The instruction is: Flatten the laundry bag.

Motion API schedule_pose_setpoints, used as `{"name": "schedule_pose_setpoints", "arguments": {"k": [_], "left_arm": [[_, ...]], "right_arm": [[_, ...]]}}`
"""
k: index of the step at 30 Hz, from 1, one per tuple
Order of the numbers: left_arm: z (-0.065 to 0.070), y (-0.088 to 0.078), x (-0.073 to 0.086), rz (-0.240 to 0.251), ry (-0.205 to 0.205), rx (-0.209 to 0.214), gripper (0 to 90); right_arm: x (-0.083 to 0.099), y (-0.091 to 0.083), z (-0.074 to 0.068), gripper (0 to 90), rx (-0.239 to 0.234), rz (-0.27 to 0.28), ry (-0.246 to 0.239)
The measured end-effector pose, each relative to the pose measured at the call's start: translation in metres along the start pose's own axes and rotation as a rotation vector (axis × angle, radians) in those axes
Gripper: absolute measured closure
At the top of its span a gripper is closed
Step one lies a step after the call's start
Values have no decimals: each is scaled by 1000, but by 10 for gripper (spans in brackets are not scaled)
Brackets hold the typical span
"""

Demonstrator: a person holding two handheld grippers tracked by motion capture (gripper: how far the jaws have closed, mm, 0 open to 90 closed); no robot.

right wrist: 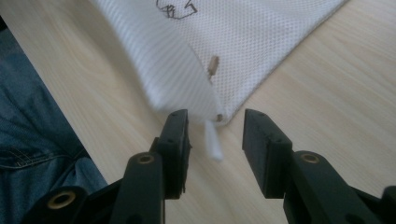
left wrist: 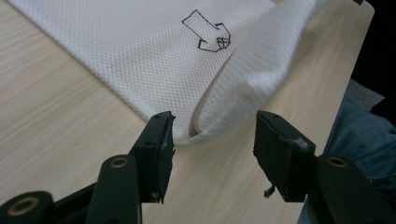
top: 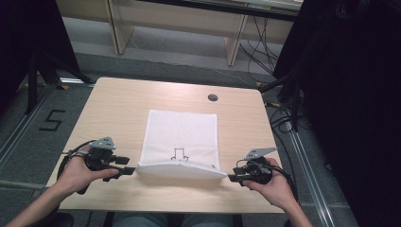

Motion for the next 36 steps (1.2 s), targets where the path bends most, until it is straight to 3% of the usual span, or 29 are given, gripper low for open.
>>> {"name": "schedule_pose_setpoints", "arguments": {"k": [5,9,11,14,16,17,18,19,21,23,24,28,32,33,36], "left_arm": [[-3,-5,-4,49,-15,-9,485],[-6,11,-11,37,-11,-9,551],[-10,27,-16,-15,-6,-2,601],[-15,43,-19,-77,-8,-11,665],[-19,54,-21,-107,-15,-23,679],[-23,62,-23,-139,-5,-50,696],[-23,62,-23,-139,-5,-50,701],[-27,63,-25,-216,31,-62,701],[-26,73,-25,-190,-3,-70,743],[-29,77,-29,-267,38,-71,767],[-29,84,-30,-285,36,-76,777],[-30,94,-30,-296,29,-88,811],[-34,97,-29,-321,32,-98,823],[-34,96,-29,-321,32,-98,826],[-35,95,-28,-322,27,-106,842]], "right_arm": [[-3,-8,9,620,-11,37,37],[-12,-6,8,661,17,20,55],[-18,5,1,732,19,-35,47],[-26,26,-4,792,14,-81,-23],[-28,31,-6,804,17,-92,-18],[-31,41,-8,824,10,-115,-4],[-31,41,-8,824,10,-115,-4],[-32,46,-8,831,9,-124,5],[-36,60,-6,853,19,-153,-2],[-37,67,-8,854,22,-173,-8],[-38,70,-9,854,29,-183,-11],[-41,80,-12,854,46,-199,-22],[-44,86,-17,853,80,-233,7],[-45,89,-17,854,78,-215,-19],[-46,94,-19,859,92,-226,-39]]}}
Point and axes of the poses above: each handheld gripper's, and its own axes: y roughly forward along the jaws, x roughly out of its underside, z roughly to its right, the point moved 1 cm from there along y, roughly forward along the jaws, and after that the axes turned 15 degrees about x, right-handed, at the moved point
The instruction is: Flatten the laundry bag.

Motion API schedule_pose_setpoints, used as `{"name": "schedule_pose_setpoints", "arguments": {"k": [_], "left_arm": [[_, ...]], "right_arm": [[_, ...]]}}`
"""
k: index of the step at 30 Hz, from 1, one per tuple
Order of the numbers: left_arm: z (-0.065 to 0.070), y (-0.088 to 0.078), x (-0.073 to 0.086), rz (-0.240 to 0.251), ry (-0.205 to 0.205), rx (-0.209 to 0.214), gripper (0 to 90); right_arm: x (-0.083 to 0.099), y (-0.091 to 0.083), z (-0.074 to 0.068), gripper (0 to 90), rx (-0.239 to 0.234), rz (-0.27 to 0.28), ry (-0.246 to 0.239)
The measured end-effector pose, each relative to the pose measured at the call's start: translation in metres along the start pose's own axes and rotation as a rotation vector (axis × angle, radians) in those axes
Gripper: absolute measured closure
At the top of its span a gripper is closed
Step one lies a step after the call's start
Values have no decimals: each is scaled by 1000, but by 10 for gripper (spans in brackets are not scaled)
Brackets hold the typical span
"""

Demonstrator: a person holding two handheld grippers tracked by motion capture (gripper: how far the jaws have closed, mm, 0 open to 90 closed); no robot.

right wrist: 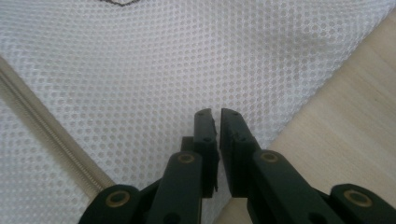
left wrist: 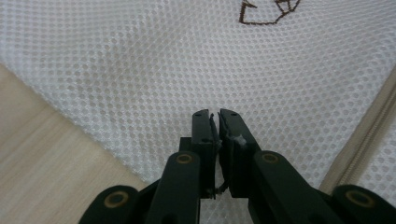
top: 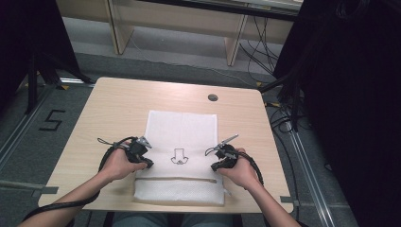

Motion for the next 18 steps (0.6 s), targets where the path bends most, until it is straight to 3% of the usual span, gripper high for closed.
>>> {"name": "schedule_pose_setpoints", "arguments": {"k": [2,4,5,6,7,8,10,11,18], "left_arm": [[0,0,1,20,-16,-3,849],[-2,-2,2,2,-2,-10,860],[-1,-1,3,22,-18,-13,862],[-3,-3,3,3,-5,-15,862],[-2,-3,4,23,-26,-20,862],[-4,-5,4,3,-18,-20,863],[-5,-5,5,15,-33,-25,864],[-6,-6,6,3,-28,-28,865],[-12,-12,10,19,-60,-46,865]], "right_arm": [[-1,4,0,870,6,0,-15],[-3,6,-1,883,11,4,-11],[-3,6,-1,888,9,0,1],[-4,6,-1,893,10,-3,-1],[-5,7,-1,896,5,1,-2],[-5,8,-2,900,5,-3,3],[-7,7,-4,900,1,-10,6],[-8,9,-4,900,5,8,-18],[-19,14,-10,900,14,20,-30]]}}
Point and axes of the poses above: each handheld gripper's, and its own axes: y roughly forward along the jaws, x roughly out of its underside, z roughly to its right, the point moved 1 cm from there along y, roughly forward along the jaws, and after that the axes turned 15 degrees about x, right-handed, at the moved point
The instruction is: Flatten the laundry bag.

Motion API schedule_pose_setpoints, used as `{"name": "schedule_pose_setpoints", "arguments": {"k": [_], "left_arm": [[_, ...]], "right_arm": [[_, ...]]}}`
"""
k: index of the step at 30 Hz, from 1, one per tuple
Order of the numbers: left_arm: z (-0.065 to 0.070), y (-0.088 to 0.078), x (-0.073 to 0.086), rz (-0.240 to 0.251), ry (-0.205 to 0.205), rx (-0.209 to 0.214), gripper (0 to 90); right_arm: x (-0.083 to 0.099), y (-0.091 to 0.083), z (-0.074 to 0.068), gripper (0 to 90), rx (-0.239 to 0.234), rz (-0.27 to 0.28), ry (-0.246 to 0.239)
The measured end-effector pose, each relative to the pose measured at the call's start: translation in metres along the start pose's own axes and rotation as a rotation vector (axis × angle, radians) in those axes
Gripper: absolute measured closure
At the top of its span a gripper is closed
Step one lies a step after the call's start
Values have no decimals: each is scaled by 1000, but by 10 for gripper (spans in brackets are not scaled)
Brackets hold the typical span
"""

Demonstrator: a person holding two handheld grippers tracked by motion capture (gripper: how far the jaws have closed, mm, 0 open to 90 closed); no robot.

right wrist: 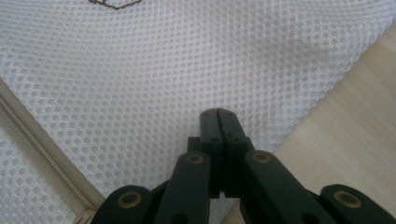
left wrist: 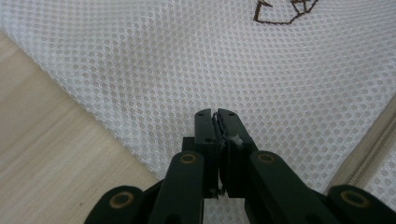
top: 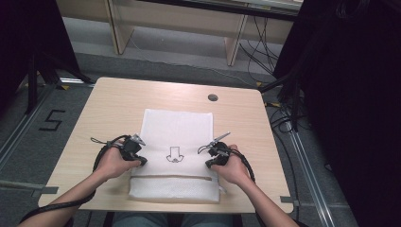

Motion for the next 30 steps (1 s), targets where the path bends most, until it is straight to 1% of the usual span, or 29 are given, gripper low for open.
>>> {"name": "schedule_pose_setpoints", "arguments": {"k": [1,2,3,5,8,9,10,11,12,13,14,16,17,19,21,22,25,26,27,28,29,30], "left_arm": [[-2,-2,0,-11,5,1,865],[-3,-1,1,4,-4,-2,865],[-4,-2,1,5,-10,-2,865],[-6,-3,2,3,-6,-5,864],[-6,-3,2,8,-9,-15,862],[-3,-1,1,25,-16,-25,862],[-3,-1,1,25,-16,-25,862],[-2,-1,2,14,8,-34,861],[-2,-1,2,14,8,-34,862],[-1,-3,3,2,7,-31,862],[-1,-3,3,2,7,-31,862],[0,-1,4,34,-15,-28,861],[-2,-3,4,13,-7,-24,861],[-2,-3,4,12,-7,-23,861],[-1,-3,4,12,-3,-31,859],[0,0,4,42,-16,-43,858],[-2,-1,3,31,-5,-47,855],[-2,0,3,51,-22,-49,855],[-3,-2,3,31,-16,-42,848],[-2,0,3,55,-25,-46,843],[-1,0,3,60,-17,-47,826],[-1,1,3,63,-9,-51,813]], "right_arm": [[-1,0,-2,900,0,-8,14],[-3,1,-1,900,3,3,1],[-4,1,-2,900,1,-9,11],[-5,3,-2,900,-2,6,13],[-5,3,-3,900,4,11,14],[-5,2,-4,900,11,1,19],[-5,2,-4,900,11,1,19],[-4,1,-5,900,12,11,12],[-4,1,-5,900,12,11,12],[-3,0,-7,900,6,4,16],[-2,0,-7,900,11,12,7],[-1,0,-9,900,8,10,9],[-1,0,-9,900,6,15,8],[-1,0,-9,900,8,14,9],[-1,0,-9,900,9,8,16],[-2,0,-8,900,2,11,16],[-3,2,-8,897,-2,19,34],[-3,2,-8,897,-2,19,34],[-3,2,-7,896,-4,19,33],[-3,2,-7,888,-5,20,32],[-3,1,-8,868,-11,16,47],[-3,2,-7,850,-12,24,43]]}}
Point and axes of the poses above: each handheld gripper's, and its own axes: y roughly forward along the jaws, x roughly out of its underside, z roughly to its right, the point moved 1 cm from there along y, roughly forward along the jaws, and after that the axes turned 15 degrees about x, right-handed, at the moved point
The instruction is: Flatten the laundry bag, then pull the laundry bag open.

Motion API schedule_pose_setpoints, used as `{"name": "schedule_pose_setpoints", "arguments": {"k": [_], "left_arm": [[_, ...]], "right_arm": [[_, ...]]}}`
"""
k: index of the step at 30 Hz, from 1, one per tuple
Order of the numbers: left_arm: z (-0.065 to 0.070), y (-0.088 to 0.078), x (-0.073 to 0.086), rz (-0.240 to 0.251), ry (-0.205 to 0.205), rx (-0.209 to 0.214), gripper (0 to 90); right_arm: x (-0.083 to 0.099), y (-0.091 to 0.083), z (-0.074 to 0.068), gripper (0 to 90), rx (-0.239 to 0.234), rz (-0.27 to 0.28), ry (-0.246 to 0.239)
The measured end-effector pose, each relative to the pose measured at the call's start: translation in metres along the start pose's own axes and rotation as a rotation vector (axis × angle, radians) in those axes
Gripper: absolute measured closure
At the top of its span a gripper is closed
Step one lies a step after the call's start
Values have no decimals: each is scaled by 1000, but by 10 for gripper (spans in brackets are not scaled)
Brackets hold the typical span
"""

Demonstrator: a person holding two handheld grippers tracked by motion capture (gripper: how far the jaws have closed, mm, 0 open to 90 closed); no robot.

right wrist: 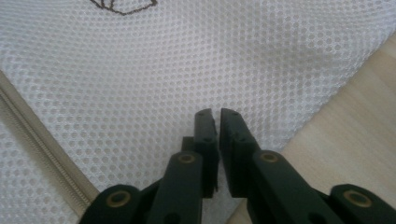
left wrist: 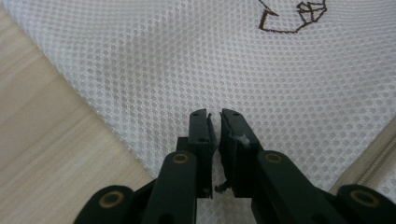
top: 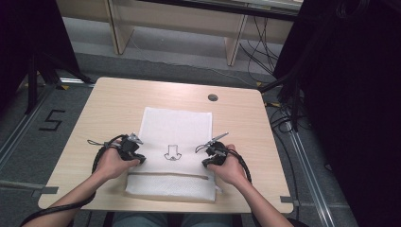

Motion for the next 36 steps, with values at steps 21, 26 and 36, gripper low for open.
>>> {"name": "schedule_pose_setpoints", "arguments": {"k": [21,26,36], "left_arm": [[13,-15,-11,236,83,32,513],[15,-13,-11,244,91,30,510],[16,-15,-8,251,96,10,508]], "right_arm": [[16,-46,36,634,-28,156,103],[22,-43,39,622,-30,187,82],[29,-47,33,593,-37,152,23]]}}
Point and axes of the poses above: each handheld gripper's, and its own axes: y roughly forward along the jaws, x roughly out of its underside, z roughly to its right, the point moved 1 cm from there along y, roughly forward along the jaws, and after that the axes turned 15 degrees about x, right-handed, at the moved point
